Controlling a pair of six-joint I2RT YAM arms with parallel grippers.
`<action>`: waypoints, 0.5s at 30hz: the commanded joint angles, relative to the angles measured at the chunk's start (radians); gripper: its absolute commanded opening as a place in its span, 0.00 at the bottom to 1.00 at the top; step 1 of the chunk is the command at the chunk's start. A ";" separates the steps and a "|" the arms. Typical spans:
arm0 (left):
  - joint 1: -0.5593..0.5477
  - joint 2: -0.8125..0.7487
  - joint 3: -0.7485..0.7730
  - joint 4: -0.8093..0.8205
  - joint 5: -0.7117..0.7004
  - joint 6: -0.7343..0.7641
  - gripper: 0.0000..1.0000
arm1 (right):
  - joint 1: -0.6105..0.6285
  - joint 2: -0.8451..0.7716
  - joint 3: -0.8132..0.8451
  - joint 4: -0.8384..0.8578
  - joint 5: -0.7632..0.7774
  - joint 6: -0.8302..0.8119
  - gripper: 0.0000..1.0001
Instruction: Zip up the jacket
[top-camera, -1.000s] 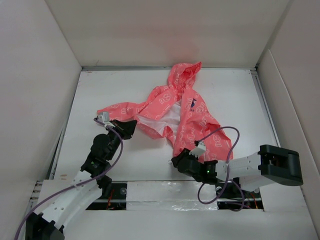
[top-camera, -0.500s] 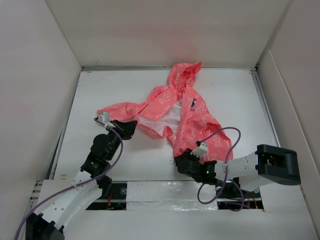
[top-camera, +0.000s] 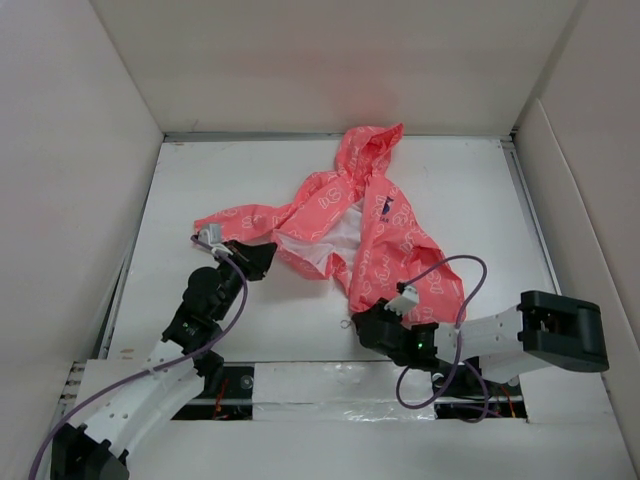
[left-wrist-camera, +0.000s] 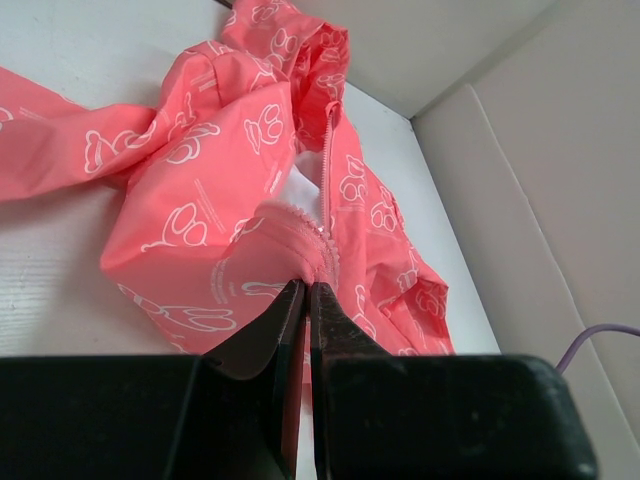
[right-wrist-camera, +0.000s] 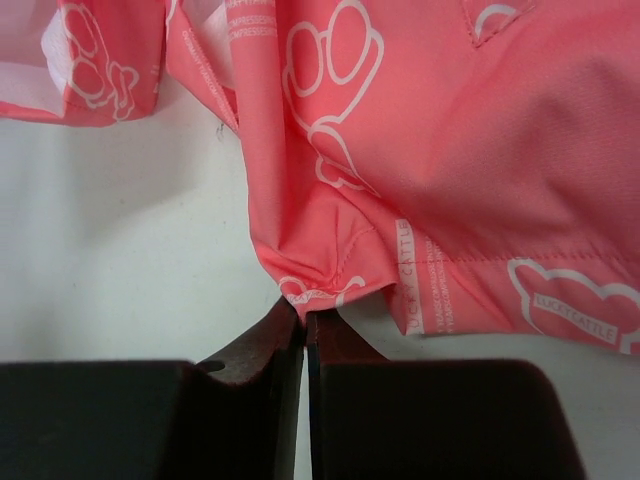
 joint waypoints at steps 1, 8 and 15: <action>-0.003 -0.002 0.009 0.052 0.028 -0.002 0.00 | 0.020 -0.039 -0.008 0.030 0.097 -0.012 0.03; -0.003 0.017 0.079 0.035 0.084 0.016 0.00 | 0.020 -0.267 -0.020 0.180 0.116 -0.314 0.00; -0.003 0.130 0.236 0.026 0.188 0.050 0.00 | -0.088 -0.615 0.103 0.441 -0.251 -0.912 0.00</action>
